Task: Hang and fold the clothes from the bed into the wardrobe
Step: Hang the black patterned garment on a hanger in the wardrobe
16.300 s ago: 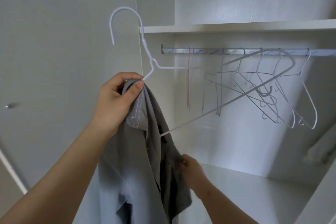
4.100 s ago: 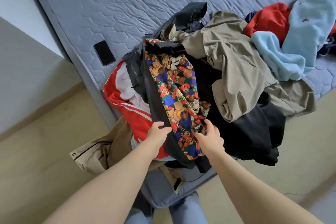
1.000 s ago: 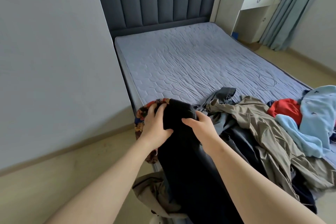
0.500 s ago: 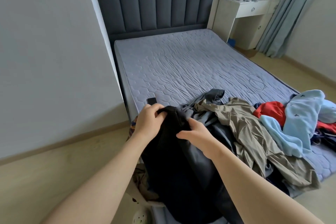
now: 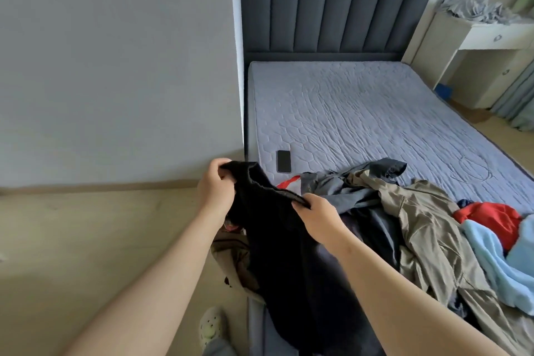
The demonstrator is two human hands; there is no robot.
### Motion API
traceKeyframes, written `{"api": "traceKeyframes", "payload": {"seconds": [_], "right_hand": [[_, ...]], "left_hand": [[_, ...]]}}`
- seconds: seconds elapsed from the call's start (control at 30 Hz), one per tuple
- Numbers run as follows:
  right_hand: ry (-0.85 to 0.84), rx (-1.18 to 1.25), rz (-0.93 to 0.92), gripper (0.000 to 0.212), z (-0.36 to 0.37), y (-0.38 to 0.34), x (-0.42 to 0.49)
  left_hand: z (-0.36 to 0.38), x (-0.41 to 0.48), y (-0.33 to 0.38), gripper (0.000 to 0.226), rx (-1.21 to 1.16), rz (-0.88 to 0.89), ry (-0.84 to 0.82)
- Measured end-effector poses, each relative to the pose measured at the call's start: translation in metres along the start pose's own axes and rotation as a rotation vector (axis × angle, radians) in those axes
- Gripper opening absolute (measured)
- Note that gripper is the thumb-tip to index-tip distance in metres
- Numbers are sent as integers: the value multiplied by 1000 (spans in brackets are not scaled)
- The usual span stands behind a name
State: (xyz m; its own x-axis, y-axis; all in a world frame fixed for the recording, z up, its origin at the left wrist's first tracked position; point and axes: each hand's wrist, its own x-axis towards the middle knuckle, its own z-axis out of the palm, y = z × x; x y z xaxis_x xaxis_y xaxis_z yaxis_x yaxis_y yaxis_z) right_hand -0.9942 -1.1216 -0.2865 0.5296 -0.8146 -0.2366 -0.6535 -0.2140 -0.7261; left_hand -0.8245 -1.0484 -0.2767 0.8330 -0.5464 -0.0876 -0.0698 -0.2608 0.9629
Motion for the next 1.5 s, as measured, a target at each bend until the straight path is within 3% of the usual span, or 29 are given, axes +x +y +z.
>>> {"api": "traceKeyframes", "payload": {"seconds": [0.2,0.33,0.47,0.6,0.73,0.8,0.87,0.93,1.0,1.13,1.3,1.5], "right_hand": [[-74,612,109,16,25,-66,9],[-197,910,168,13,55,-116,9],[-314,1135,168,18,93,-164,2],[-434,1261,158,23,136,-224,-5],[-520,1343,113,15,180,-294,-6],[-570,1374,82,19,198,-319,-7],[-628,1376,58,20,218,-339,-9],[-674,1376,53,23,235,-351,-11],[-699,1381,82,26,255,-363,-13],[-739,1277,195,27,299,-388,-23],[-784,1037,197,35,343,-417,-30],[-894,851,135,40,394,-450,-41]], "left_hand": [[-51,-11,-7,50,-136,-123,-34],[-103,-12,-8,38,-158,-107,-39],[-156,-16,-7,24,-124,-8,-238],[-217,-11,-27,59,-21,6,-326],[-276,4,-38,81,-1,80,-249],[-295,13,-40,78,-26,160,-111],[-320,23,-43,58,-15,193,82],[-346,32,-46,37,73,191,231],[-377,41,-53,32,40,154,319],[-432,47,-56,24,-127,120,423],[-485,47,-58,23,16,167,438],[-540,42,-50,25,89,251,640]]}}
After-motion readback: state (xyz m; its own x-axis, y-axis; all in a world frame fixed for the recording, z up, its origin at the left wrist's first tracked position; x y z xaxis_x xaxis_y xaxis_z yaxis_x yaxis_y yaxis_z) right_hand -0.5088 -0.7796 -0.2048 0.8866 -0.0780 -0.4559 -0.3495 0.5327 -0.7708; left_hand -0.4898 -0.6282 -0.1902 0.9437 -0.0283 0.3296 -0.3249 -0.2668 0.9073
